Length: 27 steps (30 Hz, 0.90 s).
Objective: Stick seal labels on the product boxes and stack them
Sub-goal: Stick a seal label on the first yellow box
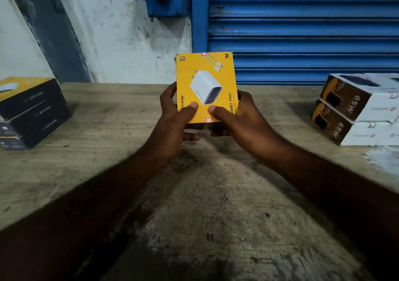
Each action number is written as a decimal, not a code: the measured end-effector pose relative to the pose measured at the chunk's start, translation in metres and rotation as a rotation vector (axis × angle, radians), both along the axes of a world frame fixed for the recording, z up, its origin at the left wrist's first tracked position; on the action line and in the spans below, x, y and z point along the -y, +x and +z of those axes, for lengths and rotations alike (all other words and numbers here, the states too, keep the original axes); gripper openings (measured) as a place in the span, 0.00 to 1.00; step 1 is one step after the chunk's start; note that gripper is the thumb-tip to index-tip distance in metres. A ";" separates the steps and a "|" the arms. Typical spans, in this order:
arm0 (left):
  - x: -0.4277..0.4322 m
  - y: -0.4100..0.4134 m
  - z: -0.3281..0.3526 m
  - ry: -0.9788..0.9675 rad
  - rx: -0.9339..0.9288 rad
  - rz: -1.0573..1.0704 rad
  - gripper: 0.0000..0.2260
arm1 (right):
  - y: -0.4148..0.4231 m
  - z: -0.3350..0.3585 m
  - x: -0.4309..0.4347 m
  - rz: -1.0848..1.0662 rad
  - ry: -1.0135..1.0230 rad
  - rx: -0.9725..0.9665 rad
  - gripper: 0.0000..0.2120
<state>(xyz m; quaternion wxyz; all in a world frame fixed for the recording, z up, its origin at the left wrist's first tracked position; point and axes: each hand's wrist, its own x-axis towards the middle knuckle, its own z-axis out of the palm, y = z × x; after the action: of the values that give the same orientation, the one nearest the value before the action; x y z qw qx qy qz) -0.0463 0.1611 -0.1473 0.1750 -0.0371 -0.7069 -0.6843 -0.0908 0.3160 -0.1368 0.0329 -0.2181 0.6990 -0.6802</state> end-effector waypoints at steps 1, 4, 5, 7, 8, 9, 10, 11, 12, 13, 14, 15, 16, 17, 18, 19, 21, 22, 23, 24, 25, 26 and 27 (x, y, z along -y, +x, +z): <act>0.000 -0.001 -0.001 0.008 0.001 -0.002 0.28 | 0.000 0.000 0.000 -0.004 -0.008 0.001 0.23; -0.001 0.000 -0.002 -0.018 0.000 0.004 0.32 | 0.001 0.001 -0.001 0.010 -0.037 0.020 0.20; -0.001 0.001 -0.002 -0.043 0.000 0.006 0.35 | 0.001 0.002 -0.001 0.016 -0.048 0.036 0.19; -0.001 0.001 -0.002 -0.091 -0.008 0.023 0.37 | 0.001 0.004 -0.002 0.023 -0.065 0.073 0.18; -0.001 0.001 -0.003 -0.107 -0.014 0.036 0.37 | 0.001 0.004 -0.002 0.027 -0.068 0.087 0.18; -0.001 0.001 -0.003 -0.120 -0.021 0.048 0.37 | 0.002 0.004 -0.002 0.034 -0.068 0.096 0.18; -0.001 0.001 -0.004 -0.133 -0.028 0.060 0.37 | 0.002 0.005 -0.002 0.042 -0.065 0.101 0.18; -0.001 0.001 -0.004 -0.140 -0.030 0.070 0.36 | 0.002 0.005 -0.002 0.047 -0.061 0.101 0.18; -0.001 0.000 -0.004 -0.138 -0.029 0.075 0.36 | 0.002 0.004 -0.001 0.052 -0.056 0.100 0.19; 0.000 0.000 -0.003 -0.126 -0.024 0.080 0.35 | 0.002 0.004 -0.001 0.056 -0.052 0.099 0.20; 0.000 -0.001 -0.002 -0.108 -0.018 0.083 0.34 | 0.002 0.004 -0.001 0.059 -0.049 0.101 0.20; 0.000 -0.002 -0.002 -0.093 -0.013 0.087 0.32 | 0.001 0.003 -0.001 0.062 -0.046 0.102 0.21; 0.000 -0.003 -0.002 -0.081 -0.008 0.090 0.31 | 0.001 0.002 -0.001 0.064 -0.041 0.102 0.22; 0.000 -0.003 -0.002 -0.070 -0.005 0.093 0.30 | 0.000 0.002 -0.001 0.068 -0.033 0.097 0.24; 0.000 -0.004 -0.002 -0.061 -0.003 0.094 0.28 | 0.000 0.001 -0.001 0.069 -0.021 0.087 0.25; 0.000 -0.004 -0.002 -0.053 -0.002 0.094 0.27 | 0.000 0.001 -0.001 0.069 -0.007 0.073 0.27; 0.002 -0.003 -0.002 -0.038 0.004 0.087 0.24 | -0.001 0.000 -0.001 0.058 0.015 0.043 0.29; 0.002 -0.004 -0.002 -0.028 0.008 0.081 0.23 | -0.001 -0.001 0.000 0.050 0.023 0.030 0.30; 0.003 -0.004 -0.002 -0.015 0.014 0.073 0.22 | -0.001 -0.002 0.000 0.039 0.028 0.019 0.30; 0.003 -0.004 -0.002 -0.001 0.020 0.063 0.22 | -0.002 -0.002 0.001 0.032 0.027 0.013 0.31; 0.003 -0.005 -0.002 0.013 0.024 0.055 0.21 | -0.002 -0.003 0.001 0.029 0.019 0.014 0.30; 0.003 -0.005 -0.002 0.026 0.026 0.045 0.22 | -0.002 -0.003 0.001 0.029 0.010 0.019 0.30; 0.002 -0.005 -0.002 0.034 0.026 0.037 0.23 | -0.002 -0.004 0.000 0.031 0.003 0.025 0.30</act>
<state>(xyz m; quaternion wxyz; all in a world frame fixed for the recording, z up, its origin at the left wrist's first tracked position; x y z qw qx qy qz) -0.0512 0.1587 -0.1494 0.1792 -0.0119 -0.6978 -0.6934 -0.0932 0.3156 -0.1408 0.0526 -0.2202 0.6960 -0.6814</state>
